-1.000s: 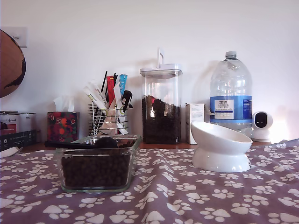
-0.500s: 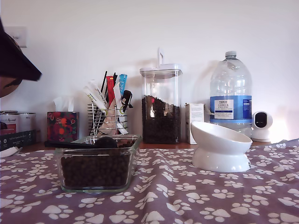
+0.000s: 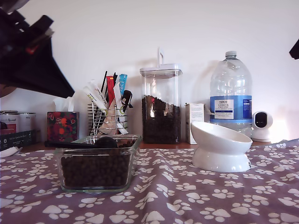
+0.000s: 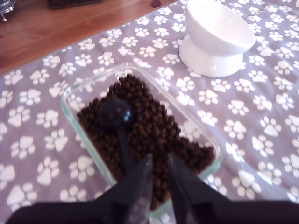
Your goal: Measure one spoon of cat food and pour it into the food bowl
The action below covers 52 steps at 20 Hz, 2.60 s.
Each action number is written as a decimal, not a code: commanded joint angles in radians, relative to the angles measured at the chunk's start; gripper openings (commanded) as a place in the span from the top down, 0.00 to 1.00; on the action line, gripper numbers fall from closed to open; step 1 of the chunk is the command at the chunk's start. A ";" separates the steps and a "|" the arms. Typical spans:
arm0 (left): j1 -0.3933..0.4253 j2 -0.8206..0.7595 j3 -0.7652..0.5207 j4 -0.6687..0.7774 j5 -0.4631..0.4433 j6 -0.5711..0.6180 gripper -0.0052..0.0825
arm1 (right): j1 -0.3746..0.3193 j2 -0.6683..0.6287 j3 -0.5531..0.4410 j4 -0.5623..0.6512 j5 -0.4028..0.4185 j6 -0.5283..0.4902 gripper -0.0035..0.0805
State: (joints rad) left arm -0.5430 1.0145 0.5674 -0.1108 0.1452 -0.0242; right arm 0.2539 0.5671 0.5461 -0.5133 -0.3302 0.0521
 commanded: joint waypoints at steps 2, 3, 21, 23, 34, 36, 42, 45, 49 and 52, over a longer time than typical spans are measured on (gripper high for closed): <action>-0.016 0.085 0.059 -0.013 -0.021 0.007 0.76 | 0.023 0.026 -0.014 0.025 0.001 -0.004 0.97; -0.020 0.116 0.089 -0.039 -0.027 0.007 0.75 | 0.028 0.034 -0.014 0.034 0.001 -0.005 0.97; -0.027 0.420 0.563 -0.902 -0.084 -0.024 0.62 | 0.034 0.091 -0.014 0.046 0.004 -0.015 0.97; -0.028 0.443 0.563 -0.883 -0.084 -0.020 0.58 | 0.034 0.091 -0.014 0.046 0.004 -0.015 0.97; -0.038 0.568 0.563 -0.831 -0.121 0.006 0.55 | 0.034 0.091 -0.014 0.045 0.003 -0.015 0.97; -0.038 0.570 0.563 -0.826 -0.128 0.006 0.55 | 0.034 0.091 -0.014 0.045 0.003 -0.015 0.97; -0.026 0.597 0.563 -0.809 -0.126 0.005 0.55 | 0.034 0.091 -0.014 0.045 0.002 -0.015 0.97; -0.026 0.604 0.563 -0.812 -0.124 0.005 0.55 | 0.034 0.091 -0.014 0.044 0.000 -0.015 0.97; -0.026 0.604 0.563 -0.814 -0.124 0.005 0.60 | 0.034 0.091 -0.014 0.044 -0.001 -0.015 0.97; -0.026 0.604 0.563 -0.826 -0.124 0.005 0.72 | 0.034 0.091 -0.014 0.043 -0.002 -0.014 0.97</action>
State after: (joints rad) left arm -0.5713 1.6016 1.1423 -0.9363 0.0231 -0.0219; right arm 0.2832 0.6544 0.5461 -0.4789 -0.3302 0.0437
